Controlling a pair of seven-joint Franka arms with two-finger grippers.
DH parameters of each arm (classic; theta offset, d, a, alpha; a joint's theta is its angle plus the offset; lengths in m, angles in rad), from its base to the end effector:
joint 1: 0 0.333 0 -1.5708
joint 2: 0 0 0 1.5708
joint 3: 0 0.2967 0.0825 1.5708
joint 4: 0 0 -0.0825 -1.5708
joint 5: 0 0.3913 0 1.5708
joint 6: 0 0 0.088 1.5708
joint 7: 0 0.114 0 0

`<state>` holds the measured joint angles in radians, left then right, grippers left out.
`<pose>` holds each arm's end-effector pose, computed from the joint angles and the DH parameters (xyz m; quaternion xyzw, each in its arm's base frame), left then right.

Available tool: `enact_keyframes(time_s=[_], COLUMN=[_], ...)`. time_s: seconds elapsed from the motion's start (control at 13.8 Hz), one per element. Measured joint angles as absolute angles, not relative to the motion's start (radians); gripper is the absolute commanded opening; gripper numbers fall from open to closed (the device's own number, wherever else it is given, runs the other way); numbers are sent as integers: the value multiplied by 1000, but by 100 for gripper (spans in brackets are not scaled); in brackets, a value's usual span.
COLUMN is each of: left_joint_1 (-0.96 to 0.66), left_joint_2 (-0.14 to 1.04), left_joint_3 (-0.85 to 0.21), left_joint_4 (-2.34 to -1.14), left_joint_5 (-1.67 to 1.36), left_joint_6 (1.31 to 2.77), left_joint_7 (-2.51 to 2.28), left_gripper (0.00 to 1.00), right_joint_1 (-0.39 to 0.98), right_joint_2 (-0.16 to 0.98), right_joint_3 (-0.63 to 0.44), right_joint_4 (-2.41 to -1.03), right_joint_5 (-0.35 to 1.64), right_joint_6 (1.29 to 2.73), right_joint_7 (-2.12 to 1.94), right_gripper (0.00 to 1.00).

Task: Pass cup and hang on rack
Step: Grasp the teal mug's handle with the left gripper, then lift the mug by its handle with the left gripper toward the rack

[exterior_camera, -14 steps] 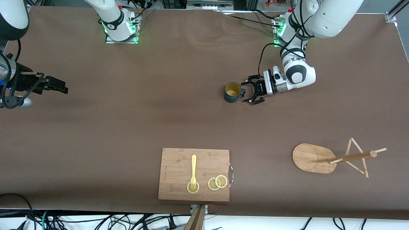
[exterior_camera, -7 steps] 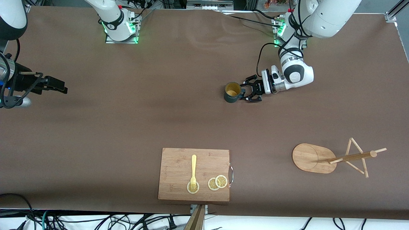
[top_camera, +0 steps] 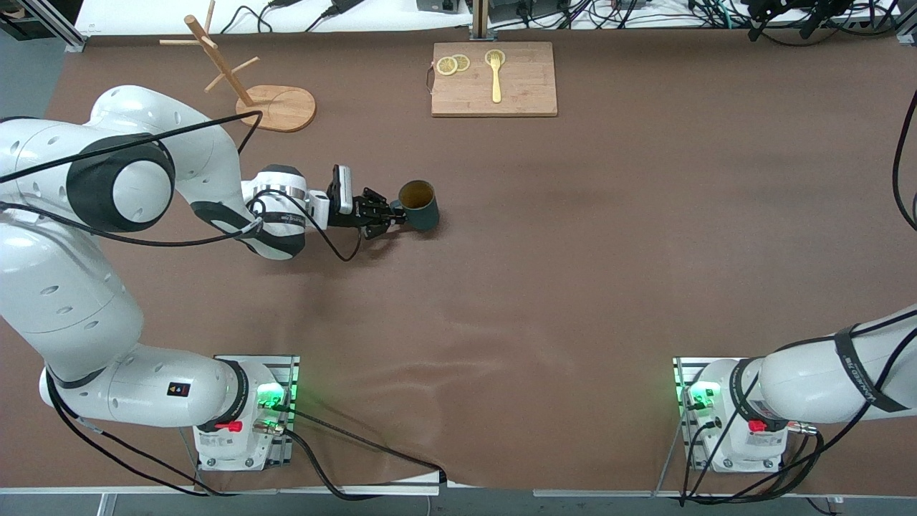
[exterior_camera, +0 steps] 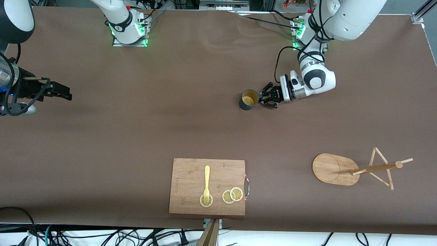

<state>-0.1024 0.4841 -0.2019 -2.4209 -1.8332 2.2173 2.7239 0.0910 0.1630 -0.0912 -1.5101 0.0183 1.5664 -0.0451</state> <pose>0.3935 -0.1777 0.0716 0.6876 -0.5071 0.3562 0.3783 0.6025 0.0056 0.5321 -0.9983 -0.0222 0.0529 0.0029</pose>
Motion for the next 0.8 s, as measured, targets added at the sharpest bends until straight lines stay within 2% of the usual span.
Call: enact_keyframes(time_s=[0.29,0.51,0.8], left_joint_1=[-82,-34,65], left_joint_2=[445,351,233], left_joint_3=[-200,-199,-164], left_joint_4=[-2401,-2379,-2372], left_joint_5=[-1803,-1616,-1450], left_joint_6=[2216,2198,2025], left_joint_7=[2547,2251,1891], left_gripper=[0,0,0], right_joint_1=[91,92,92], right_joint_2=[163,163,163], right_joint_3=[-89,-87,-86], right_joint_4=[-1510,-1510,-1510], right_joint_5=[18,18,18], right_joint_6=[1567,1568,1569], right_joint_7=[-45,-45,-45], right_gripper=[100,100,100])
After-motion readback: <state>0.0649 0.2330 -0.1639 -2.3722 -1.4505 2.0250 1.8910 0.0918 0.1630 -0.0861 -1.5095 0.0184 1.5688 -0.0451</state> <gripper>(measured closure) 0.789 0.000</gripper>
